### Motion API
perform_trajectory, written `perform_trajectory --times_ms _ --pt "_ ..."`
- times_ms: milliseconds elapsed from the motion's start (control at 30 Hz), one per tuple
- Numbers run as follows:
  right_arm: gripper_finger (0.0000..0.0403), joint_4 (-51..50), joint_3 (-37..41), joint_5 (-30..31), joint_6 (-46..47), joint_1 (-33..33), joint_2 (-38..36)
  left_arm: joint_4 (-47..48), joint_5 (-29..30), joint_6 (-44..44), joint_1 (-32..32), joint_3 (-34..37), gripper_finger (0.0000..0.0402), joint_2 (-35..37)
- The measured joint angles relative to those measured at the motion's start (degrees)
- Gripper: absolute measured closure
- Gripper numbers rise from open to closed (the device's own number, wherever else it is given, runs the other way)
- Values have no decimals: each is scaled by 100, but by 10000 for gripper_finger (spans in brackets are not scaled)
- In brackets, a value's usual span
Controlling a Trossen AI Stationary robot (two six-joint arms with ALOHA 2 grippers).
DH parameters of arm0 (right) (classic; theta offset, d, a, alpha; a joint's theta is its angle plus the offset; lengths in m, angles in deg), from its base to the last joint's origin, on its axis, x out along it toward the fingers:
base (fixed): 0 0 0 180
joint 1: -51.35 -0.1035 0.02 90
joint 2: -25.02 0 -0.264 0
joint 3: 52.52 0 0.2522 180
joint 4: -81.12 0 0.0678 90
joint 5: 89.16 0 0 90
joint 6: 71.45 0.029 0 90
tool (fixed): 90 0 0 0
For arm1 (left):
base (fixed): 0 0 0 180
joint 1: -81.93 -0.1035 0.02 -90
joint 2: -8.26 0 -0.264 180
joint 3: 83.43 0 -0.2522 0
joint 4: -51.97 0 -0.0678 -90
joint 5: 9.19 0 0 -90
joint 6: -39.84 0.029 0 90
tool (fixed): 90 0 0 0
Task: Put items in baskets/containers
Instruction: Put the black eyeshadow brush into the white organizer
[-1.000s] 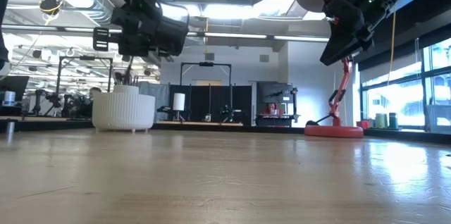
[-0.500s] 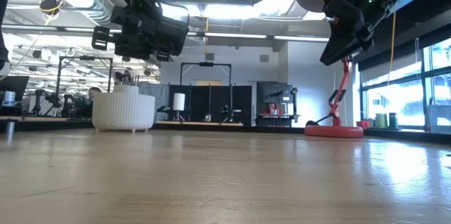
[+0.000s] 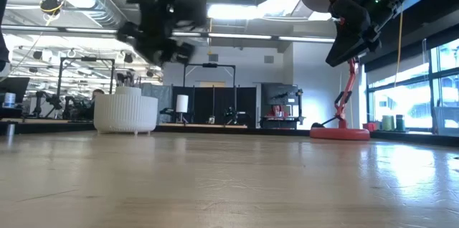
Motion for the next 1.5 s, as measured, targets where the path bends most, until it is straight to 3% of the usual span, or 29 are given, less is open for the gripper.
perform_trajectory --times_ms 133,233,467,600,833,1067,1233,1400,1500 --pt "274 -110 0 -1 148 0 0 -1774 -2218 1902 323 -84 307 2" --pt "274 -302 0 -2 247 0 -1 -2987 -3504 2633 643 -84 301 -183" --pt "274 -1017 2 -131 705 -2 -86 -4618 -4379 3018 1326 -130 283 -1137" --pt "274 -1354 2 -151 1229 -126 -207 -5017 -4987 2974 1594 -641 272 -1955" --pt "274 -2169 2 154 2355 -944 -348 -4946 -5412 3077 2131 -2280 261 -3296" --pt "274 -3521 2 916 4209 -2212 -385 -5004 -5217 3249 2642 -3553 260 -4094" --pt "274 -3933 2 1241 5324 -3184 -382 -5606 -4968 3524 2928 -3899 260 -4544" --pt "274 -3888 2 1343 5803 -3918 -354 -6669 -4970 3572 3060 -3912 260 -4886" --pt "274 -3890 2 1346 6062 -4237 -312 -6801 -4993 3549 3091 -3916 260 -5031"
